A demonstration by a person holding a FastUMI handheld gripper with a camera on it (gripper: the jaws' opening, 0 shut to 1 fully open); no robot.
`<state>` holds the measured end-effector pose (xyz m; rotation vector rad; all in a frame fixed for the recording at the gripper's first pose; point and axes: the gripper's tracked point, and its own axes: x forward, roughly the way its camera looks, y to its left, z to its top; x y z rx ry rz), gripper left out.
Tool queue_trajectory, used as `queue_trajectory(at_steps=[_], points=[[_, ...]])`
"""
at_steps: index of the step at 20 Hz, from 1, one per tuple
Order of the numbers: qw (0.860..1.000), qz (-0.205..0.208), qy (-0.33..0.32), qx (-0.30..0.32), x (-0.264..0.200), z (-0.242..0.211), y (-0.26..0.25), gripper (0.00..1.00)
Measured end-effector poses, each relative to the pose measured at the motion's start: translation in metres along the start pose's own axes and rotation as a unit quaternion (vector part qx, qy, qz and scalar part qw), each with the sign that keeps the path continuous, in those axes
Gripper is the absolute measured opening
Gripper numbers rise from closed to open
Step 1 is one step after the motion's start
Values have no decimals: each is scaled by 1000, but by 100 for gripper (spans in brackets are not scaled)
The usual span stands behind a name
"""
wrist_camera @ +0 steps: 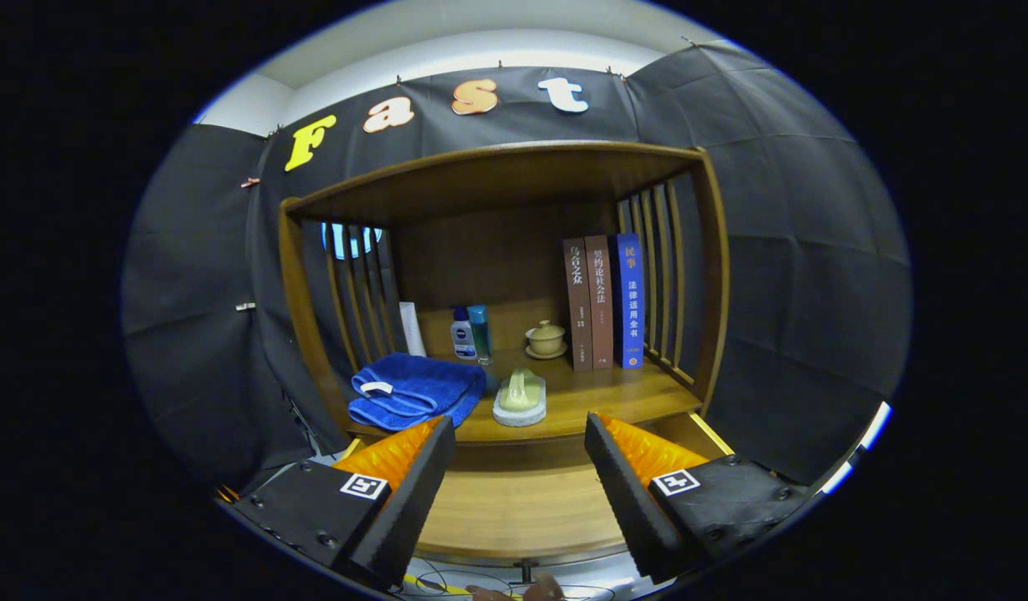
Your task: Pull open the drawer, take out the items inside it, and place them on the countertop above the cabinet.
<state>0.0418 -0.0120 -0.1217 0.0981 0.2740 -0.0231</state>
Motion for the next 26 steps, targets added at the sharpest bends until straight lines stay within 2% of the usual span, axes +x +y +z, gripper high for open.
queue_trajectory(at_steps=[5, 10, 18, 26], points=[[1000, 0, -28, -1, -46, -44, -5, 99], [1000, 1, 2, 6, -67, -115, -14, 99], [999, 8, 36, 1, -42, -169, -12, 99], [998, -2, 59, 3, -22, -184, -14, 100]])
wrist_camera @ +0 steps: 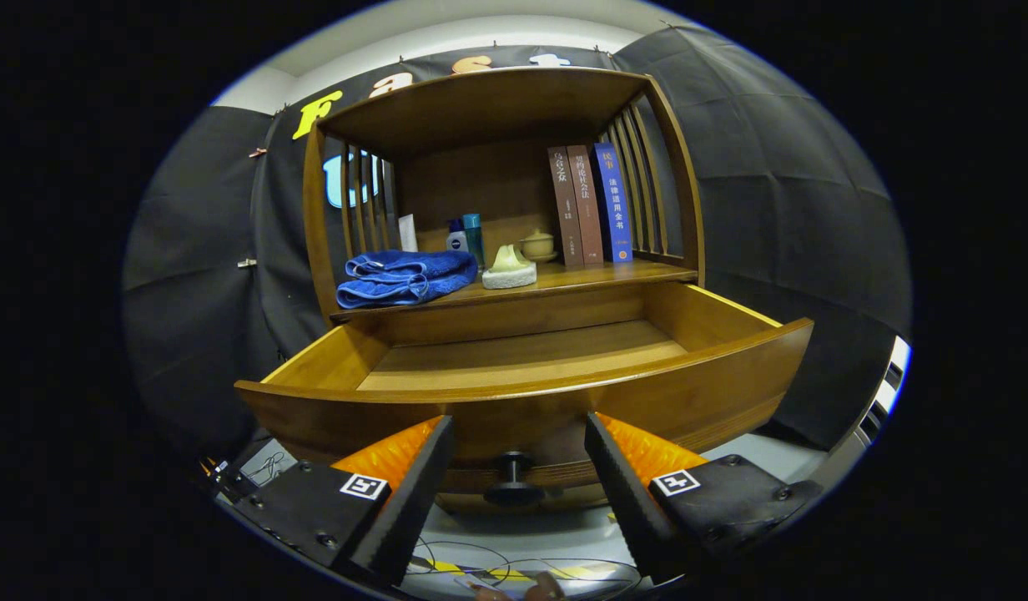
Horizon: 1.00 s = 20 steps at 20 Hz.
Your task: Pull open the drawer, take out the items inside it, and place them on the countertop above the cabinet.
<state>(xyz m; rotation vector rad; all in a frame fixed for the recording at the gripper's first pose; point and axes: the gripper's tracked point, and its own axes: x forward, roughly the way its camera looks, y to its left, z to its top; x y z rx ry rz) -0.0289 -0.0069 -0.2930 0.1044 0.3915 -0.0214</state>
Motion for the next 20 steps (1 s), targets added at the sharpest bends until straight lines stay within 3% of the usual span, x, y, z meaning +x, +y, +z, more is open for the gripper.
queue_trajectory(at_steps=[9, 20], points=[[1000, -4, 4, -6, 19, 8, 0, 100], [1000, -10, 18, -3, 100, 34, 3, 100]])
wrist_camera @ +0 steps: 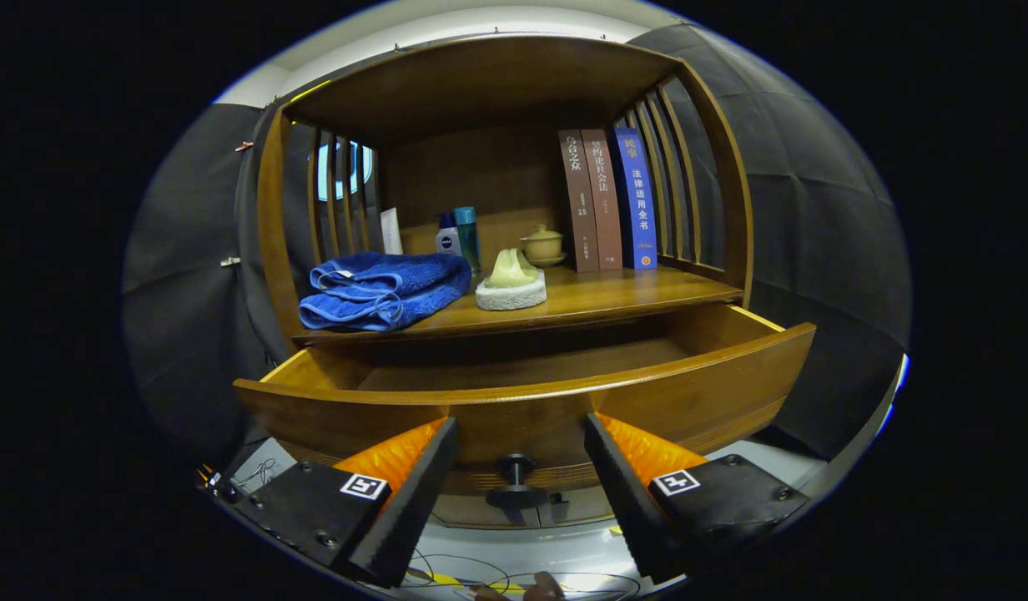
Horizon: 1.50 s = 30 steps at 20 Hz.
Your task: Pull open the drawer, take out the items inside it, and place them on the countertop above the cabinet.
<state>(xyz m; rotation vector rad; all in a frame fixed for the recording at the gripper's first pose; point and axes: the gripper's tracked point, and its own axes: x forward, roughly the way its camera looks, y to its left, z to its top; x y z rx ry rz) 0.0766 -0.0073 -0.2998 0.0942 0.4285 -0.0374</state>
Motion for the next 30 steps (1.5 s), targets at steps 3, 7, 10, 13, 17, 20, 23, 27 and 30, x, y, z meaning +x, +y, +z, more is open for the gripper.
queue_trajectory(at_steps=[3, 7, 10, 13, 17, 20, 23, 27, 30], points=[[1000, 0, -1, 2, 20, 5, 1, 100], [1000, -2, -2, -5, 41, 10, 1, 100], [1000, -2, -4, -3, 53, 13, 2, 100], [1000, -1, -4, -1, 65, 16, 2, 100], [1000, -1, 0, 3, 78, 17, 2, 100], [1000, -2, 1, -1, 81, 18, 2, 100], [1000, -1, 6, 3, 82, 15, 1, 100], [1000, -1, 8, 4, 82, 14, 1, 100], [1000, -2, 11, 8, 82, 14, 0, 99]])
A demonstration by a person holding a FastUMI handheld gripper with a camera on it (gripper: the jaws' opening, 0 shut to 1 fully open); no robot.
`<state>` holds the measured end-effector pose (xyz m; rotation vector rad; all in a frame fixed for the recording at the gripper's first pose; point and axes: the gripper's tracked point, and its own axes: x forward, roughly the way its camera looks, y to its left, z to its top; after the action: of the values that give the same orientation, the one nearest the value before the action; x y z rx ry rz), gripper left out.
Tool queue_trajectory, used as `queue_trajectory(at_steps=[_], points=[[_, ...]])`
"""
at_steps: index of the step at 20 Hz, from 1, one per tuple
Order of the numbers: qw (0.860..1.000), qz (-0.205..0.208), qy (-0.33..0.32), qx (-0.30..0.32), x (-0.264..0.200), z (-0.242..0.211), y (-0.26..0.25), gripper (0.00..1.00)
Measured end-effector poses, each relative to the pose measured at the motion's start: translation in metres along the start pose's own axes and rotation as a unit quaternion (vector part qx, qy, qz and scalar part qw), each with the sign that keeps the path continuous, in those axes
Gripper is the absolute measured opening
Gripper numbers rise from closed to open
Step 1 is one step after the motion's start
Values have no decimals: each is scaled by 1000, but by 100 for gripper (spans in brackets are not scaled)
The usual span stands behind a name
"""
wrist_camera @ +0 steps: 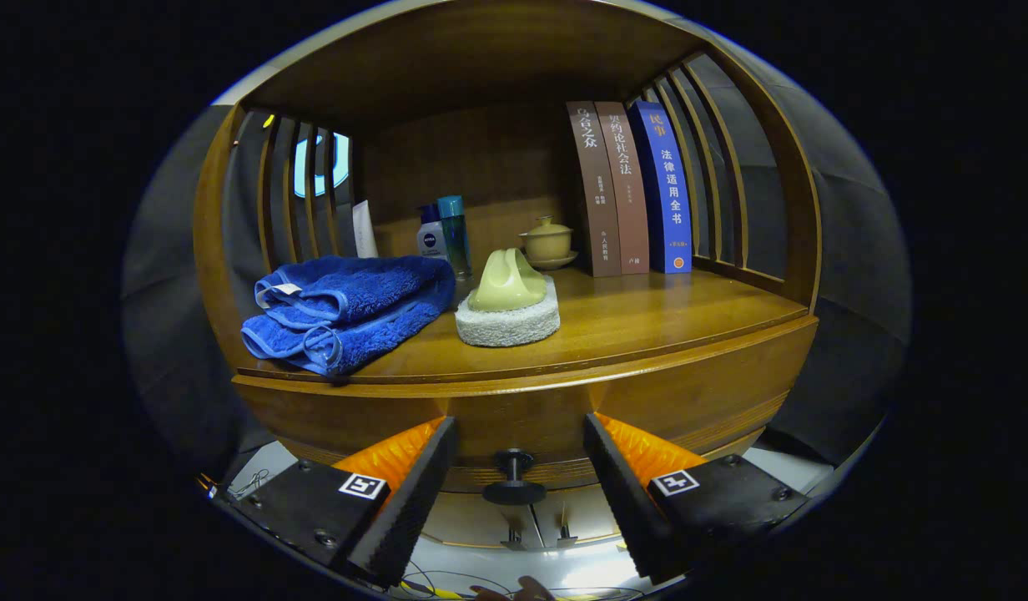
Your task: Pull open the drawer, take out the items inside it, and place them on the countertop above the cabinet.
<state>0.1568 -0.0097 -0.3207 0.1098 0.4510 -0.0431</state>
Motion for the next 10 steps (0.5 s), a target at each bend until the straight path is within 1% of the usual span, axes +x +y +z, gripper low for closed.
queue_trajectory(at_steps=[4, 10], points=[[1000, -1, -9, -2, -10, 6, -1, 100], [1000, 2, -20, -4, -41, 20, 3, 100]])
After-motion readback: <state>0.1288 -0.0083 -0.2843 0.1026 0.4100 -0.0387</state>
